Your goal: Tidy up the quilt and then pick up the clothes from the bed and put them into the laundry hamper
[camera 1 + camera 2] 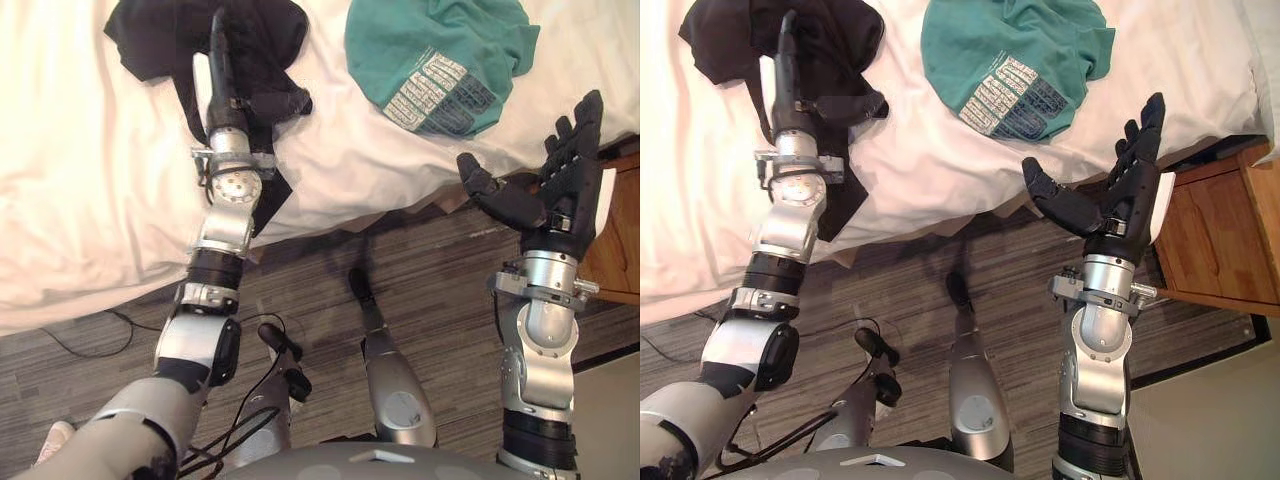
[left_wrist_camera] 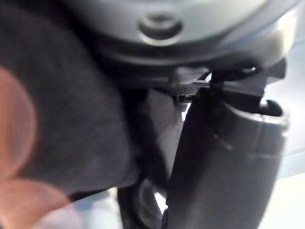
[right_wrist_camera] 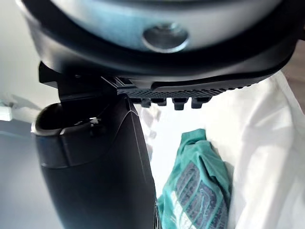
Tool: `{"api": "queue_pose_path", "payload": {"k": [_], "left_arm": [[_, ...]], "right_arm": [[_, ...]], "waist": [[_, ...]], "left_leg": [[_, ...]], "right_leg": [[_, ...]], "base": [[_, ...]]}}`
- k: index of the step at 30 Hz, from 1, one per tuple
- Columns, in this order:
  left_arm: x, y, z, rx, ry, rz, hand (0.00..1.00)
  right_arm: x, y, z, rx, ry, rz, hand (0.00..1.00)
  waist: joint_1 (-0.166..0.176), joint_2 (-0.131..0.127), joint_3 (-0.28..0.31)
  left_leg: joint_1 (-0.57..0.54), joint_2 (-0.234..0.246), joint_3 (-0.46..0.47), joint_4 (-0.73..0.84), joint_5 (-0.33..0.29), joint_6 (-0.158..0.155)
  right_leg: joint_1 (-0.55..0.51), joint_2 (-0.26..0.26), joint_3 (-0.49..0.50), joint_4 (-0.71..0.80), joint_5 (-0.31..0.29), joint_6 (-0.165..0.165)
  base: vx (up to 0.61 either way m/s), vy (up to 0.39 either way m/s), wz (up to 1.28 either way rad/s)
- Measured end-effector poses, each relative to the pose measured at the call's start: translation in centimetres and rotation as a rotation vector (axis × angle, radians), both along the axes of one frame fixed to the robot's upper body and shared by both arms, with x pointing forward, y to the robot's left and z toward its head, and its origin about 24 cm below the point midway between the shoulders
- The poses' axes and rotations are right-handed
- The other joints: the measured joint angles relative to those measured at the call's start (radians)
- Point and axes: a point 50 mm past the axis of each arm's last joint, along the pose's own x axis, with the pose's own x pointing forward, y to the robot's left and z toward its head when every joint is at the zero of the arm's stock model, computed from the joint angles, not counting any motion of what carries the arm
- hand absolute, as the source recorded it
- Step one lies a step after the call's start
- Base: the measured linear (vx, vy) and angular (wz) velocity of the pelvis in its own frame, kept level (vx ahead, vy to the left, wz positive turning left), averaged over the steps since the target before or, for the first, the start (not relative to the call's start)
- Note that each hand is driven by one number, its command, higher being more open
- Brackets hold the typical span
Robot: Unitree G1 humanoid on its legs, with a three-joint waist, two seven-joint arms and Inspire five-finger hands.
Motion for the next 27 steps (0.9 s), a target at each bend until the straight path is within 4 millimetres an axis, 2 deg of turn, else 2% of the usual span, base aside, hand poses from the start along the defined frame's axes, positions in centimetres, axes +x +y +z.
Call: {"api": "queue_pose_path", "payload": {"k": [3, 6, 10, 12, 13, 15, 16, 17, 19, 20, 21, 22, 23, 24, 27], "left_arm": [[0.4, -0.8, -1.1, 0.104, 0.043, 0.032, 0.00], [0.6, -0.3, -1.9, 0.134, 0.076, 0.056, 0.00], [0.4, 0.8, -5.0, 0.093, 0.179, 0.039, 0.00], [0.0, 0.7, -6.2, 0.088, 0.211, 0.022, 0.00], [-0.5, 0.0, -7.0, 0.140, 0.220, -0.006, 0.00], [-2.2, -1.9, -8.2, 0.225, 0.206, -0.090, 0.00], [-4.1, -3.2, -9.2, 0.254, 0.193, -0.163, 0.00], [-5.2, -3.9, -9.8, 0.258, 0.190, -0.202, 0.00], [-9.6, -6.1, -12.2, 0.166, 0.218, -0.384, 0.00], [-10.7, -6.5, -12.9, 0.141, 0.240, -0.420, 0.00], [-12.8, -7.0, -14.4, 0.071, 0.297, -0.487, 0.00], [-14.6, -7.3, -15.8, 0.001, 0.361, -0.528, 0.00], [-15.4, -7.3, -16.4, -0.027, 0.391, -0.539, 0.00], [-17.4, -6.9, -17.7, -0.133, 0.462, -0.558, 0.00], [-18.6, -6.5, -18.1, -0.217, 0.494, -0.582, 0.00]], "right_arm": [[-0.5, -0.4, 0.9, -0.004, -0.050, -0.031, 1.00], [-0.5, -1.1, 1.6, 0.007, -0.084, -0.066, 1.00], [-0.4, -1.1, 1.9, 0.027, -0.106, -0.086, 1.00], [-0.2, -0.9, 2.2, 0.026, -0.121, -0.080, 1.00], [0.0, -0.9, 2.6, 0.009, -0.130, -0.086, 1.00], [0.6, -1.3, 2.7, -0.038, -0.128, -0.108, 1.00], [1.3, -1.6, 2.5, -0.059, -0.106, -0.131, 1.00], [1.7, -1.8, 2.3, -0.074, -0.090, -0.142, 1.00], [3.7, -2.9, 1.3, -0.088, -0.004, -0.163, 1.00], [4.2, -3.3, 1.0, -0.091, 0.026, -0.169, 1.00], [5.1, -3.9, 0.3, -0.093, 0.085, -0.181, 1.00], [5.8, -4.3, -0.2, -0.088, 0.131, -0.189, 1.00], [6.1, -4.5, -0.5, -0.086, 0.151, -0.193, 1.00], [7.1, -4.9, -1.2, -0.116, 0.219, -0.205, 1.00], [7.9, -6.3, -1.3, -0.176, 0.286, -0.251, 1.00]], "waist": [[0.012, 0.004, -0.003], [0.033, 0.008, -0.007], [0.054, 0.029, -0.072], [0.057, 0.039, -0.080], [0.057, 0.046, -0.085], [0.056, 0.052, -0.088], [0.057, 0.052, -0.089], [0.060, 0.053, -0.089], [0.086, 0.055, -0.090], [0.094, 0.056, -0.089], [0.113, 0.060, -0.088], [0.127, 0.065, -0.085], [0.136, 0.066, -0.085], [0.146, 0.070, -0.083], [0.165, 0.084, -0.075]], "left_leg": [[-0.001, 0.009, 0.000, 0.000, 0.005, 0.003], [0.015, 0.021, -0.003, 0.000, 0.015, 0.006], [0.015, 0.029, -0.010, 0.000, 0.007, 0.003], [0.018, 0.033, -0.029, -0.001, 0.009, 0.003], [0.019, 0.034, -0.051, -0.001, 0.013, 0.002], [0.013, 0.031, -0.102, -0.001, 0.024, 0.000], [0.007, 0.030, -0.138, -0.001, 0.038, 0.000], [-0.003, 0.030, -0.156, -0.001, 0.046, 0.004], [-0.043, 0.028, -0.224, -0.001, 0.074, 0.007], [-0.053, 0.027, -0.240, -0.001, 0.080, 0.006], [-0.069, 0.023, -0.268, -0.001, 0.090, 0.006], [-0.082, 0.015, -0.291, 0.000, 0.100, 0.009], [-0.087, 0.013, -0.299, 0.000, 0.103, 0.011], [-0.101, 0.004, -0.327, 0.000, 0.113, 0.010], [-0.110, -0.001, -0.347, -0.001, 0.109, 0.009]], "right_leg": [[0.001, 0.003, -0.024, 0.001, 0.008, -0.003], [0.018, 0.014, -0.036, 0.001, 0.025, -0.005], [0.021, 0.021, -0.052, 0.001, 0.025, -0.005], [0.037, 0.021, -0.071, 0.000, 0.024, -0.005], [0.051, 0.019, -0.094, -0.003, 0.021, -0.008], [0.081, 0.011, -0.142, -0.016, 0.008, -0.023], [0.091, 0.008, -0.173, -0.016, -0.004, -0.030], [0.093, 0.006, -0.190, -0.016, -0.008, -0.033], [0.091, 0.000, -0.246, -0.017, -0.018, -0.035], [0.092, -0.001, -0.259, -0.017, -0.021, -0.037], [0.093, -0.002, -0.284, -0.016, -0.022, -0.038], [0.095, -0.002, -0.308, -0.014, -0.023, -0.039], [0.095, -0.005, -0.317, -0.013, -0.024, -0.040], [0.097, -0.012, -0.342, -0.005, -0.029, -0.042], [0.097, -0.024, -0.359, 0.007, -0.033, -0.042]], "base": [[0.03, -0.021, 0.10], [0.03, -0.019, 0.02], [0.03, -0.020, 0.04], [0.03, -0.026, 0.20], [0.02, -0.031, 0.48], [0.01, -0.027, 0.66], [0.01, -0.017, 0.64], [0.01, -0.037, 0.82], [0.00, -0.032, 0.79], [-0.02, -0.017, 0.74], [-0.04, -0.002, 0.70], [-0.04, 0.007, 0.64], [-0.06, 0.027, 0.64], [-0.06, 0.030, 0.44], [-0.08, 0.034, 0.34]]}}
